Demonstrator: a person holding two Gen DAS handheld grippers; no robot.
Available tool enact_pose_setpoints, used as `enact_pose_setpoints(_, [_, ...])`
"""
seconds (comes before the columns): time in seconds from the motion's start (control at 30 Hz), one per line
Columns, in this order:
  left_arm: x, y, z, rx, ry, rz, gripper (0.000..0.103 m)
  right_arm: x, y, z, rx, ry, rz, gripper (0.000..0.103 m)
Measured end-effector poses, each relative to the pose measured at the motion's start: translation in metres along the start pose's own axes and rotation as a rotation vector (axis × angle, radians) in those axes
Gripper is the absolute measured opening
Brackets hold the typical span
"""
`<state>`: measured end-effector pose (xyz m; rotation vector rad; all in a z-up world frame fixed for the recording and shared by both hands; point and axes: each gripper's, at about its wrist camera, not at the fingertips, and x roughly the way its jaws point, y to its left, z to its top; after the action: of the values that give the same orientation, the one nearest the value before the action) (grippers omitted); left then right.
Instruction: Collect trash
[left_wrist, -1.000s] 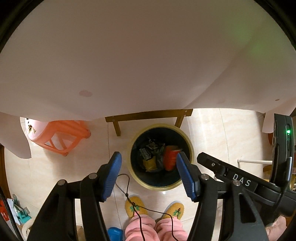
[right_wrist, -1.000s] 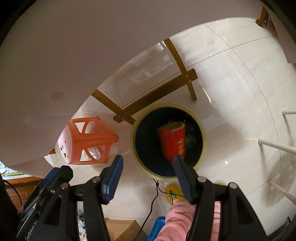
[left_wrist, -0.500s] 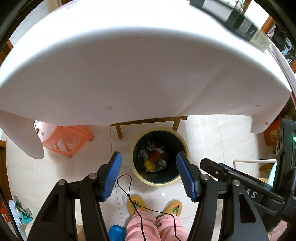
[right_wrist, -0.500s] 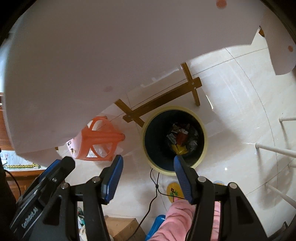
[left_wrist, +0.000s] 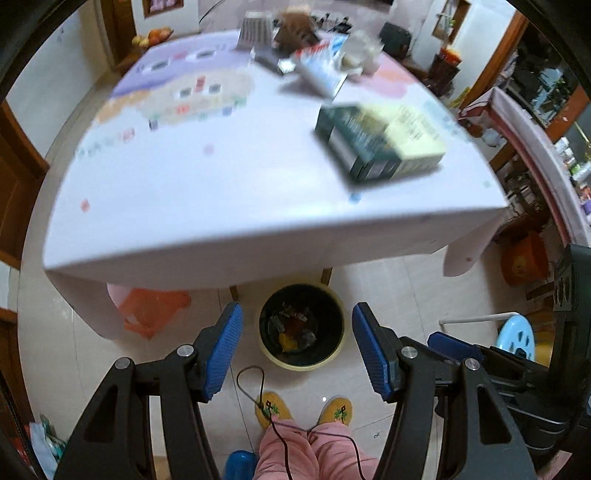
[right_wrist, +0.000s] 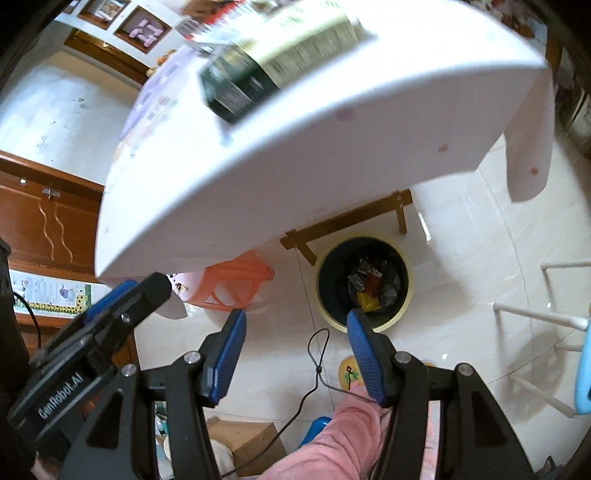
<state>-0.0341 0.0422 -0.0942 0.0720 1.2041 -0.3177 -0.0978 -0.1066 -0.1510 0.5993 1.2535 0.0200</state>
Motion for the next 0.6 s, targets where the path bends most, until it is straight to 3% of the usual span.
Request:
enact_pose_setpoints(0.2, [-0.053, -0.005, 0.022, 0.055, -0.068, -0.02, 0.06, -0.051, 0.029, 0.005, -0.051, -0.055, -0.008, 0.057])
enact_pose_setpoints(0.6, [-0.126, -0.006, 0.062, 0.162, -0.239, -0.035, 0.062, -0.136, 0.077, 0.029, -0.111, -0.278, -0.04, 0.057])
